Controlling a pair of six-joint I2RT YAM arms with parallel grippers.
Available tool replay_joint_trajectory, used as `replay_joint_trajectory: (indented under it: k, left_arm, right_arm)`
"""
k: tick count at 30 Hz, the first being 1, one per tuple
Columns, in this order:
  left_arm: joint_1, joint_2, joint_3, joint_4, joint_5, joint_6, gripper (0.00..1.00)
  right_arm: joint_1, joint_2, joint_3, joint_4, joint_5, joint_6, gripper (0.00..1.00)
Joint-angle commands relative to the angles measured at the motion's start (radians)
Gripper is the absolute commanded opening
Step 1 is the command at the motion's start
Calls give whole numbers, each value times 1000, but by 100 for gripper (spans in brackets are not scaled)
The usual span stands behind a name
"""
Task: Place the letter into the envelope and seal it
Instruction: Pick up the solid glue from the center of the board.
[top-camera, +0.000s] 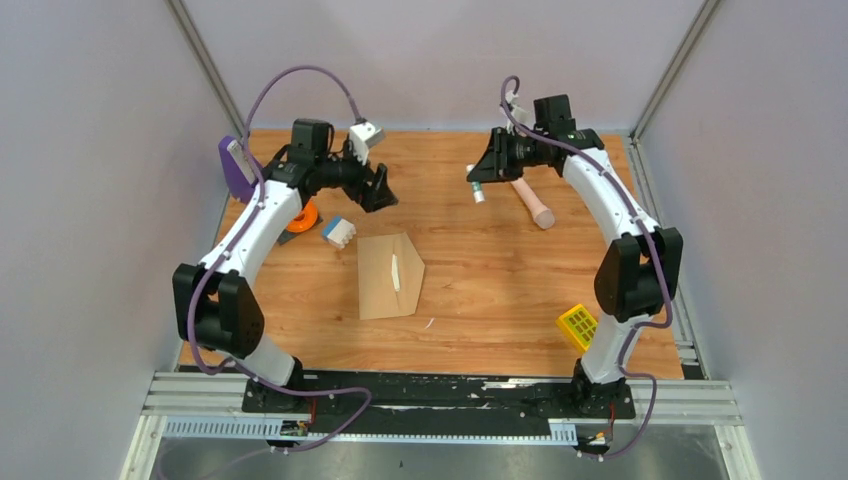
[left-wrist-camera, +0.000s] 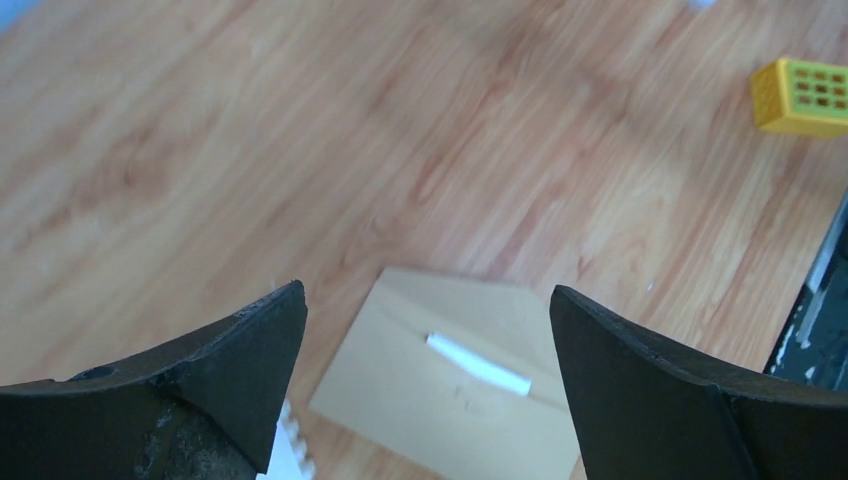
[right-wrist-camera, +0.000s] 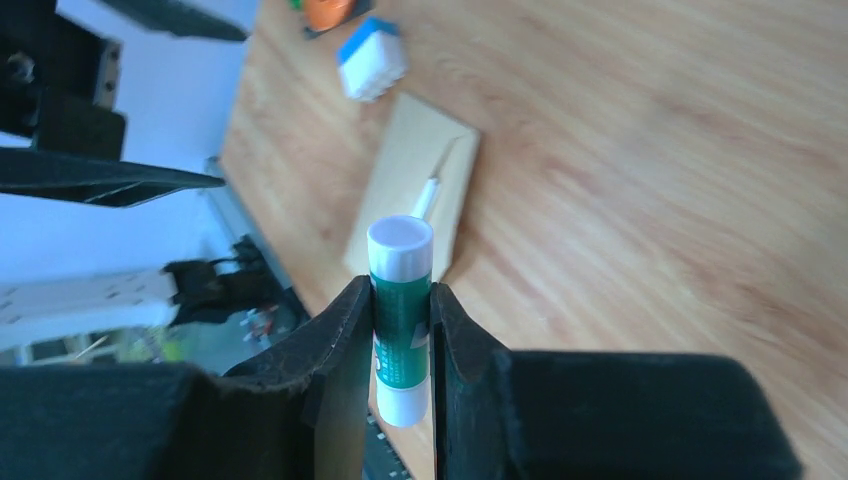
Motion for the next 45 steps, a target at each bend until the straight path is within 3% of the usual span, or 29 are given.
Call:
replay_joint_trajectory:
  k: [1, 4, 7, 10, 14, 20, 25, 31, 40, 45]
  left_arm:
    - [-122, 57, 121, 55, 47, -93, 100]
    - [-176, 118, 200, -42, -40, -101, 100]
    - [-177, 163, 245, -248, -206, -42, 100]
    - [-141, 130, 164, -328, -301, 0, 100]
    - [-94, 73, 26, -378, -327, 28, 100]
    - [-78, 73, -109, -382, -406, 56, 100]
    - [-13, 178, -115, -405, -364, 57, 100]
    - [60, 304, -72, -383, -187, -6, 100]
    - [62, 352, -134, -203, 31, -139, 100]
    - [46, 404, -159, -116, 73, -215, 100]
  right_arm:
    - [8, -44, -118, 186, -321, 137, 0]
    - [4, -65, -163, 203, -297, 127, 0]
    - [-32, -91, -200, 204, -272, 108, 0]
    - [-87, -119, -220, 221, -279, 112, 0]
    - [-112, -131, -220, 225, -279, 114, 0]
    - [-113, -127, -220, 227, -272, 111, 0]
    - [-113, -121, -220, 226, -262, 105, 0]
    - [-114, -134, -223, 225, -238, 90, 0]
    - [-138, -143, -222, 224, -215, 76, 0]
    - [-150, -137, -219, 225, -201, 70, 0]
